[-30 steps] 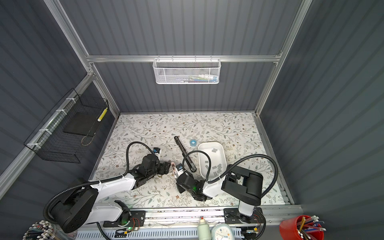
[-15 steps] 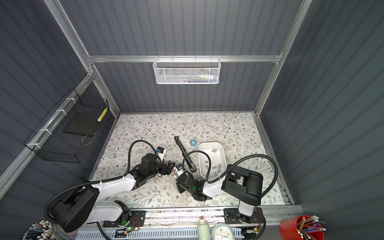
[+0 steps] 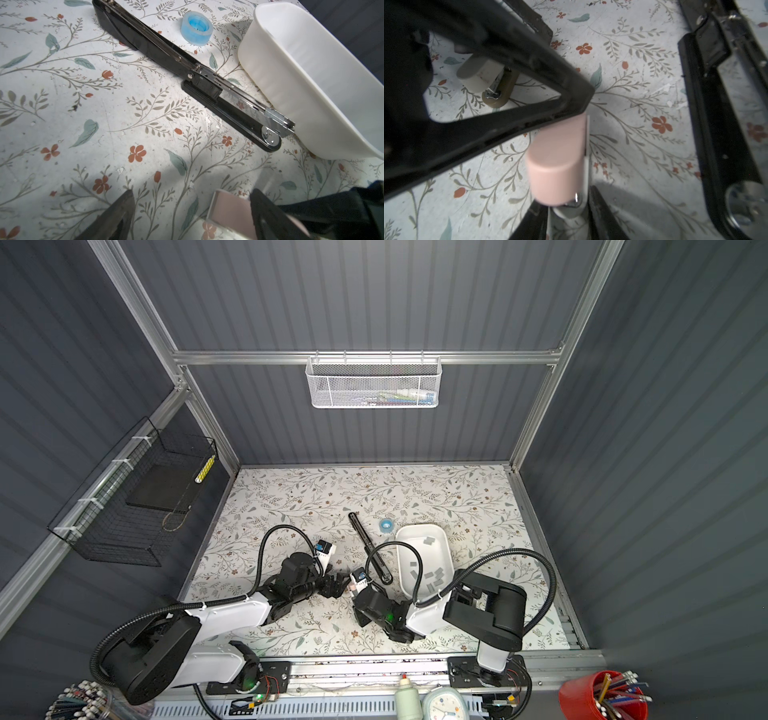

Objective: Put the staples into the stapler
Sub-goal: 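Press the pink stapler's top down over the staples with the right gripper, then lift the right gripper off the closed pink stapler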

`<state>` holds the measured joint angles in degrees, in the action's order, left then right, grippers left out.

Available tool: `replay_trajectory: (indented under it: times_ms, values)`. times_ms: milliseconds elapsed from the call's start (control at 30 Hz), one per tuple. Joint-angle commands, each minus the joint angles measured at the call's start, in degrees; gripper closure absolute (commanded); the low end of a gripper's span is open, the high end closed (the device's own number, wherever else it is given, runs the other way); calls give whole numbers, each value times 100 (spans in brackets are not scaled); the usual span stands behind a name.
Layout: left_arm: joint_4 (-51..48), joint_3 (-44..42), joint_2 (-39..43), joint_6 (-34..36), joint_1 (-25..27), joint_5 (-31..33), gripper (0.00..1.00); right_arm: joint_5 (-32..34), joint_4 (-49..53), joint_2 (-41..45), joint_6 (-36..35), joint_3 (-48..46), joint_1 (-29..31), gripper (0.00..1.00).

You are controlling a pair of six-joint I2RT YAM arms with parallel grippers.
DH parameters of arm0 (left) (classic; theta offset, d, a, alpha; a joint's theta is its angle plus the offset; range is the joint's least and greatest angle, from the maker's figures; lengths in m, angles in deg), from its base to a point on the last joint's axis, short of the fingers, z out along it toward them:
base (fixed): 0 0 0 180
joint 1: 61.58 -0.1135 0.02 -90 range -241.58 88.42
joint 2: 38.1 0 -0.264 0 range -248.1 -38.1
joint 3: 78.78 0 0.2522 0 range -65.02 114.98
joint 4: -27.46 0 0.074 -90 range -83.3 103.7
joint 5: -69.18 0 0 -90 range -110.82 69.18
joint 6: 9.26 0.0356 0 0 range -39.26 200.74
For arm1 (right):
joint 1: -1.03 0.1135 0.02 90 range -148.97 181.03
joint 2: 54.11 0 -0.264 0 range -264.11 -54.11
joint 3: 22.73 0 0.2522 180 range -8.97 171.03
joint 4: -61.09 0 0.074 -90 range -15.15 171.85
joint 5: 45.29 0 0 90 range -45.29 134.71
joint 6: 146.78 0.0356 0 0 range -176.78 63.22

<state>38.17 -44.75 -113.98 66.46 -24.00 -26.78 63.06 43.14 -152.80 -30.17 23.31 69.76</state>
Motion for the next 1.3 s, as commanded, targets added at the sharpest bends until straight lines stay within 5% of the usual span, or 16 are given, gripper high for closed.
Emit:
replay_trajectory:
  times_ms: [0, 133, 400, 733, 1067, 1267]
  values:
    - [-244, 22, 216, 66, 37, 69, 12, 125, 21, 147, 2, -78, 6, 61]
    - [-375, -100, 655, 39, 39, 94, 11, 134, 18, 251, 37, -146, 8, 49]
    - [-467, -264, 971, -167, 39, 804, 8, -66, -1166, 829, -326, -960, 18, 43]
    - [-643, -151, 1140, 12, 39, 624, 7, -339, -1432, 1443, -481, -1208, 74, 56]
    - [-1150, 5, 1590, -42, 39, 798, 7, 465, 195, 2045, -485, -471, 57, 67]
    - [-2128, 369, 2089, -214, 39, 1022, 7, 423, 587, 1588, -594, 75, 42, 67]
